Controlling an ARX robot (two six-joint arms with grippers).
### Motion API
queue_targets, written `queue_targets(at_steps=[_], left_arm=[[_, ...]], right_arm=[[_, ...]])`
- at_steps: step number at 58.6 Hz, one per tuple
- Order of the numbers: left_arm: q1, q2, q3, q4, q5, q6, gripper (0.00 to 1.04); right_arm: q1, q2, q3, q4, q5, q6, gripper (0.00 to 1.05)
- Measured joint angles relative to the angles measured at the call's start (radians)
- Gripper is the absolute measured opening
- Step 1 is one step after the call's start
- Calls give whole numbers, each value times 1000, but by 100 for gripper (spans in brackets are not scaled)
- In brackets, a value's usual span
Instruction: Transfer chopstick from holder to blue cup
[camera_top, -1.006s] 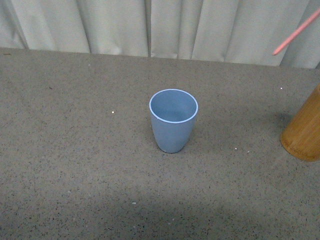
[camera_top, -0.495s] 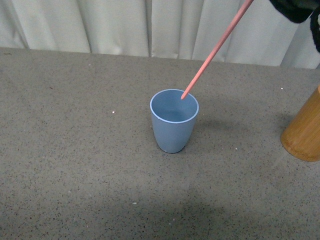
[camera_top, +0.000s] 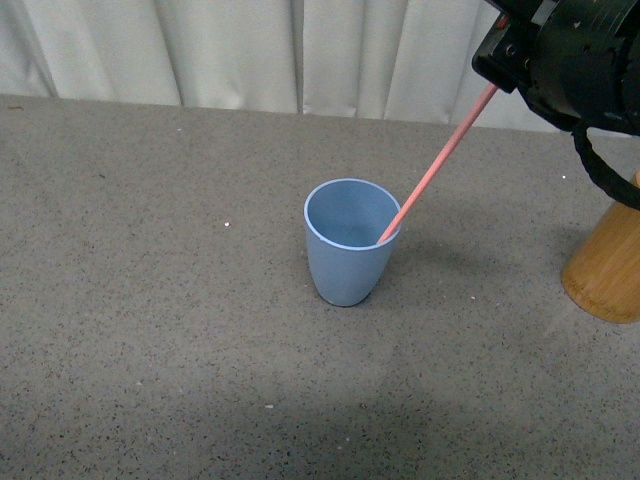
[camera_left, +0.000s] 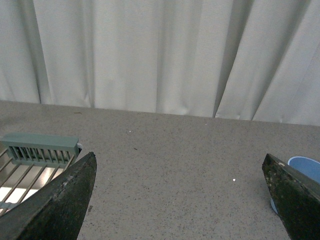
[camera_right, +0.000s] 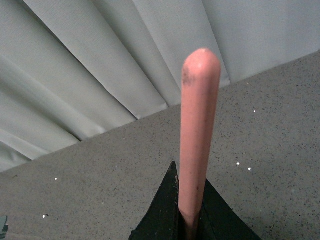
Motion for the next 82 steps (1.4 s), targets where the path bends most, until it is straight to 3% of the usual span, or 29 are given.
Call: queue_targets(at_steps=[21,36,51,56,64,69,72,77,82], left_arm=[[0,0,0,0,0,0,98],[0,0,0,0,0,0,98],[0,0,0,0,0,0,98],[0,0,0,0,0,0,98],[0,0,0,0,0,0,98],[0,0,0,0,0,0,98],[0,0,0,0,0,0,98],[0,0,0,0,1,0,98],[0,-1,0,0,0,0,98]], right_arm=[[19,11,42,-16,9,-34,3],[53,-10,43,-2,10,-82,43],[26,-107,-7,-3,70,-121,83],[-26,-197,-150,216,41,-324,68],[-169,-472,-377,170,-96,-543,47],[-297,-720,-520,20,-221,-590,32],[-411,-999,-615,-211,-326,-612,20],[-455,-1427,-666,-575,-347,-624,2],[-457,-1640,-694,-662,-359,-634,1]])
